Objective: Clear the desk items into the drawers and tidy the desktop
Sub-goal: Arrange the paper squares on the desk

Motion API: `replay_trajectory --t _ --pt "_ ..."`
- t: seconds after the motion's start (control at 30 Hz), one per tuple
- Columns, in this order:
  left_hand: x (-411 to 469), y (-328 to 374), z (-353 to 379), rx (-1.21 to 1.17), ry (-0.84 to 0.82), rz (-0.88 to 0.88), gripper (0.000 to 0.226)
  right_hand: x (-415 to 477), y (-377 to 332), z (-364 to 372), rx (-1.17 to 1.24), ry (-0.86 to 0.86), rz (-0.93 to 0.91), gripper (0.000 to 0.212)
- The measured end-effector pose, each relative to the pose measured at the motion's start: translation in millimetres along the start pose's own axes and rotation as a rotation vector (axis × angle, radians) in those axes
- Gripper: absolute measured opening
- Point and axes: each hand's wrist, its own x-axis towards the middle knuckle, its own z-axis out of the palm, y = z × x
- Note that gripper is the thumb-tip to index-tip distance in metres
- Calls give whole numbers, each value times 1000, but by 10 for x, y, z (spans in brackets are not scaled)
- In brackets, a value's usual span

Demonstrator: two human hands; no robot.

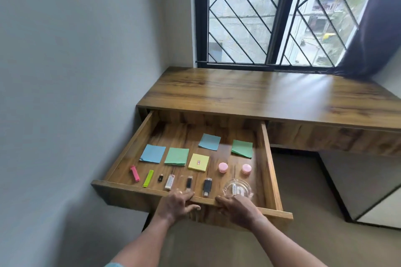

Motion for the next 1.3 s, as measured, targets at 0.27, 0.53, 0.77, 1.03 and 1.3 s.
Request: replay_trajectory --t 0.27,0.53,0.77,1.03,1.3 --pt "129 57 50 15 -88 -88 44 -23 -136 150 -220 217 95 11" --pt "662 257 250 -202 -75 -710 61 475 -294 80 88 307 689 39" --pt "1152 265 209 -642 -61 -986 63 928 -29 -87 829 543 1357 106" --pt "2034 17 245 -826 -4 -924 84 1617 595 -286 1080 704 1392 104" --pt "2794 -266 121 -852 -76 -843 73 2261 1174 -431 1113 745 1435 102"
